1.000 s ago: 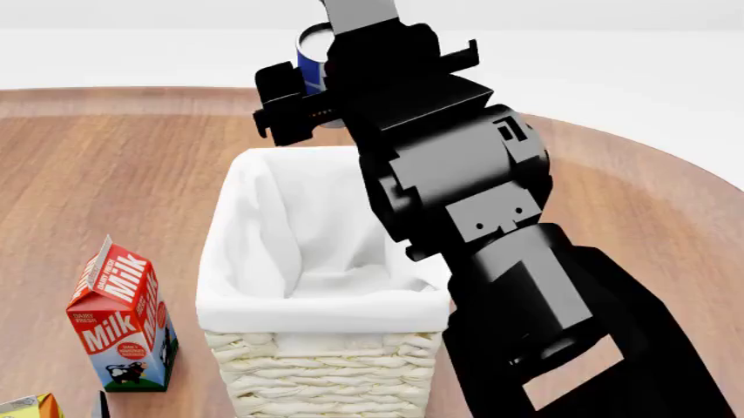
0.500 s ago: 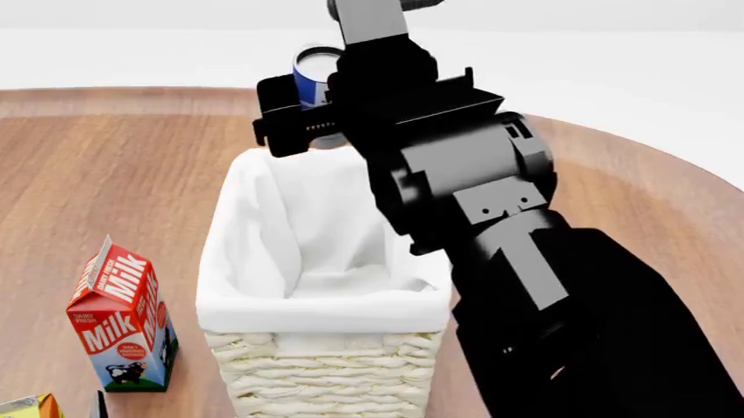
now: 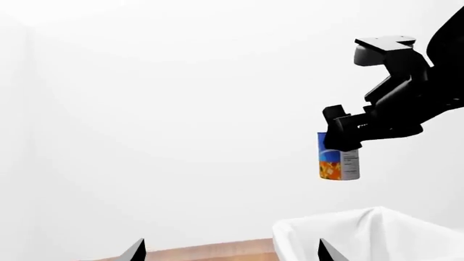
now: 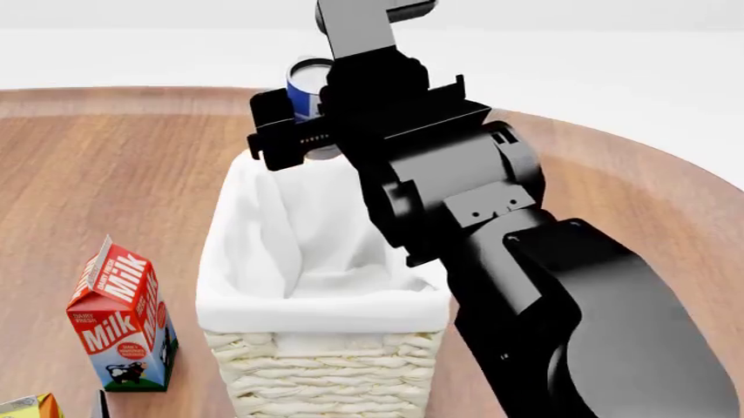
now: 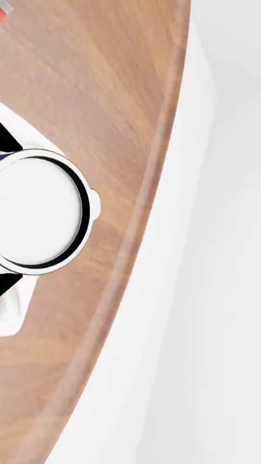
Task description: Pick up the alphabet soup, and put it in the basket.
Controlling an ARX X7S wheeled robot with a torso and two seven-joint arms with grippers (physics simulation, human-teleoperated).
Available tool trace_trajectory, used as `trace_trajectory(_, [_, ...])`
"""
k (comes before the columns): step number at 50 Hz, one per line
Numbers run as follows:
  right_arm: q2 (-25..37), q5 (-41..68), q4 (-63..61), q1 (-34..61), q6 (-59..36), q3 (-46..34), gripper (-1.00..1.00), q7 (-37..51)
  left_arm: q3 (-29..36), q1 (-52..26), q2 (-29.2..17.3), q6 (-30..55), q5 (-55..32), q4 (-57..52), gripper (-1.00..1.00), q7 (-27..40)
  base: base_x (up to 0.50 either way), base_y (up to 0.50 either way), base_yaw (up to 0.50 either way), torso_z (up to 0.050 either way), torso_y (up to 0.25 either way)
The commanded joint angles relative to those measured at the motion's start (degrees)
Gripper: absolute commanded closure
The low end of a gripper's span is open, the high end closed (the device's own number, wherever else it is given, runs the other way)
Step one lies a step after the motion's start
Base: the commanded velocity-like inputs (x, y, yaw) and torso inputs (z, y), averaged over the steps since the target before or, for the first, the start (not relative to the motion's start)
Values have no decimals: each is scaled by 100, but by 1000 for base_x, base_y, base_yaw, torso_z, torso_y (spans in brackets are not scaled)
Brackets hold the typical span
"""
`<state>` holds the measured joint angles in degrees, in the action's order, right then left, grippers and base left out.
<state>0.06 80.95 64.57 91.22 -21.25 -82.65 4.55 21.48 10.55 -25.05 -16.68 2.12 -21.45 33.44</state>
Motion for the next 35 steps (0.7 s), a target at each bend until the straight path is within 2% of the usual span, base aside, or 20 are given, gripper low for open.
trace_trajectory(1, [-3, 118, -84, 97, 147, -273, 100, -5, -32, 23, 10, 105, 168, -93, -100, 107, 0, 0, 0, 0, -111])
trace_trajectory(9, [-3, 229, -69, 110, 212, -405, 100, -25, 5, 18, -12, -57, 97, -53, -100, 73, -2, 0, 0, 0, -157])
trace_trajectory(24, [-3, 317, -29, 129, 244, -546, 100, -9, 71, -10, 6, 95, 312, -42, -100, 94, 0, 0, 0, 0, -5])
trace_trajectory(35, [-4, 342, -67, 116, 265, -603, 100, 8, 112, -4, -18, 87, 376, -54, -100, 88, 0, 0, 0, 0, -194])
